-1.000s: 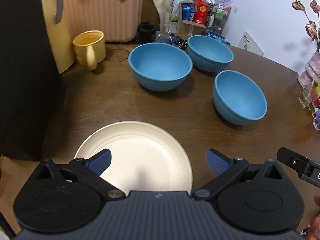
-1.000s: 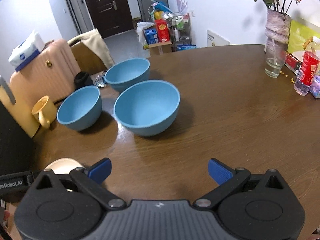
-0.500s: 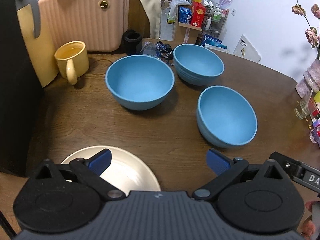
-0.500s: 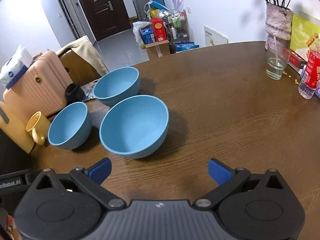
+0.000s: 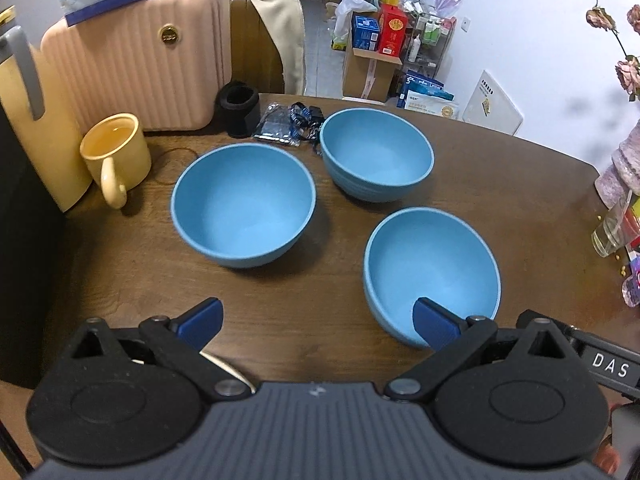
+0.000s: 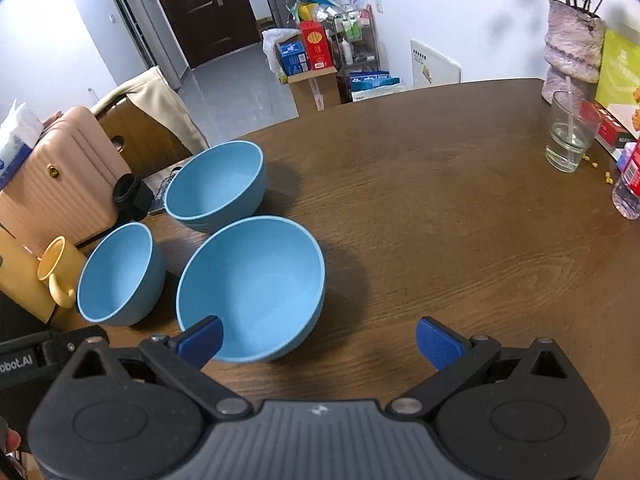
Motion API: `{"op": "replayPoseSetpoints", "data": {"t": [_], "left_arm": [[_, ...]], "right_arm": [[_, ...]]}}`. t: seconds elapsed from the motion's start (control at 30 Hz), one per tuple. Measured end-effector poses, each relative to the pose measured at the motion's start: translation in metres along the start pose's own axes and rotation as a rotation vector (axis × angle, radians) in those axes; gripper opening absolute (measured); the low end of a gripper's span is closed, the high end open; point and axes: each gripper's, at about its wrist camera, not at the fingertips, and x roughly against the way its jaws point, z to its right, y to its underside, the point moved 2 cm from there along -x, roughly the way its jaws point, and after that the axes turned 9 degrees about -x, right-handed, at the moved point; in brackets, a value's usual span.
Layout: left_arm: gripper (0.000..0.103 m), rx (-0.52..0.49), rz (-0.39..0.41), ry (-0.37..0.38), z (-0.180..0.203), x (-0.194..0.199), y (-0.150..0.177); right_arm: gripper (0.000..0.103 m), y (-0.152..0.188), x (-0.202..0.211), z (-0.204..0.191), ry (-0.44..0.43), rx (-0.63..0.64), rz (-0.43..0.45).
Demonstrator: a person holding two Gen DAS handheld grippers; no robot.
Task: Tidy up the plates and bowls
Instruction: 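Close the left tool on a blue bowl rim while the right tool grips it too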
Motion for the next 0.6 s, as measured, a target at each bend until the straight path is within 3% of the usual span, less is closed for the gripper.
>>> {"op": "replayPoseSetpoints", "data": {"t": [0.23,0.47,0.6], "left_arm": [[0.103,-0.001,-0.023,-0.019,0.013,-0.014,-0.027],[0.103,0.033,-0.047,-0.009,0.026,-0.035,-0.046],[0.103,0.062,-0.070,0.003,0.029,-0.052,-0.047]], "right_arm": [[0.103,-0.027,-0.008,-0.001,-0.016,0.007,-0.026],[0.103,-0.047,-0.023,0.010,0.025,0.011,-0.050],[0.097,-0.051,-0.038,0.012,0.040,0.015,-0.082]]}}
